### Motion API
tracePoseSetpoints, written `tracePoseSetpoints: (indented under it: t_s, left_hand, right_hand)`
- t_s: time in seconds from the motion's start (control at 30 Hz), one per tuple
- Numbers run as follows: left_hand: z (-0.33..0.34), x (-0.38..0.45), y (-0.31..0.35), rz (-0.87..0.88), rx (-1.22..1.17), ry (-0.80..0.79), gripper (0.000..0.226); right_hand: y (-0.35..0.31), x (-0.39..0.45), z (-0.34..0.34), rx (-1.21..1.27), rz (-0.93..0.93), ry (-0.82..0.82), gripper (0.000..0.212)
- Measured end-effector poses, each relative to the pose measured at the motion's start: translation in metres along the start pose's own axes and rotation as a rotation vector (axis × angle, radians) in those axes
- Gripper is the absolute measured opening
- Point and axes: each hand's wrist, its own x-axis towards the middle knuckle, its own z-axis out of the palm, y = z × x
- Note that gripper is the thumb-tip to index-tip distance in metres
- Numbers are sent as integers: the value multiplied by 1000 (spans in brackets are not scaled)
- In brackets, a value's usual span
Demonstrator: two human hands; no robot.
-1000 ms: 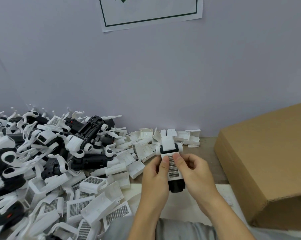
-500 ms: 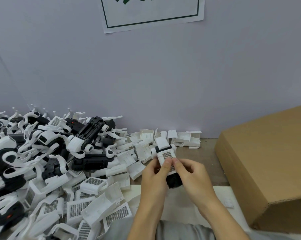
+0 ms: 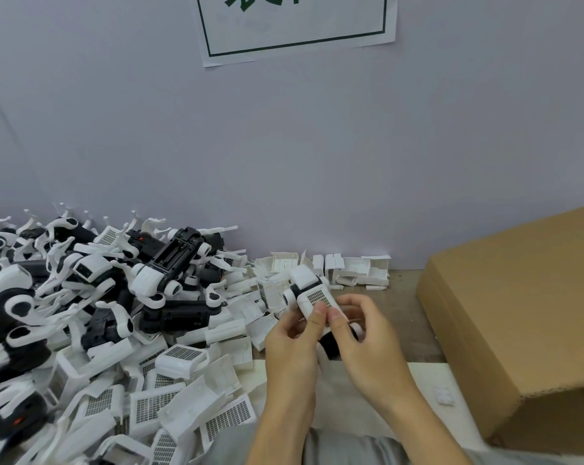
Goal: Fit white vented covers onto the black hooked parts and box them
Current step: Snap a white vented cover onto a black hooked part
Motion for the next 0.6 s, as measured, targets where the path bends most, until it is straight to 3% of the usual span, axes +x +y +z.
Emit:
tracePoseSetpoints:
  t_s: [0.1,0.2,0.3,0.4,0.5,0.57,0.6]
  left_hand:
    - [1,1,4,-49,-150,25,46]
    - [2,3,5,-134,-267,13,48]
    - [2,3,5,-88,-183,19,40]
    - [0,2,4,29,36,141,32]
    - [-4,1,6,178,139,248,23]
    - [-3,0,8,234,127,210,6]
    - [-3,-1,8,240,131,174,10]
  right_hand:
    - [-1,-3,1,-210,-176,-61,29]
    - [0,-3,1,-400,-252,-50,53]
    - [0,1,0,-377,-226,46,39]
    - [3,4,-5,-128,-15,135,12]
    - [3,10,-13,265,382,132,25]
    - [-4,9,-14,563,573,88,24]
    - [-7,8,-14,663,630,52,23]
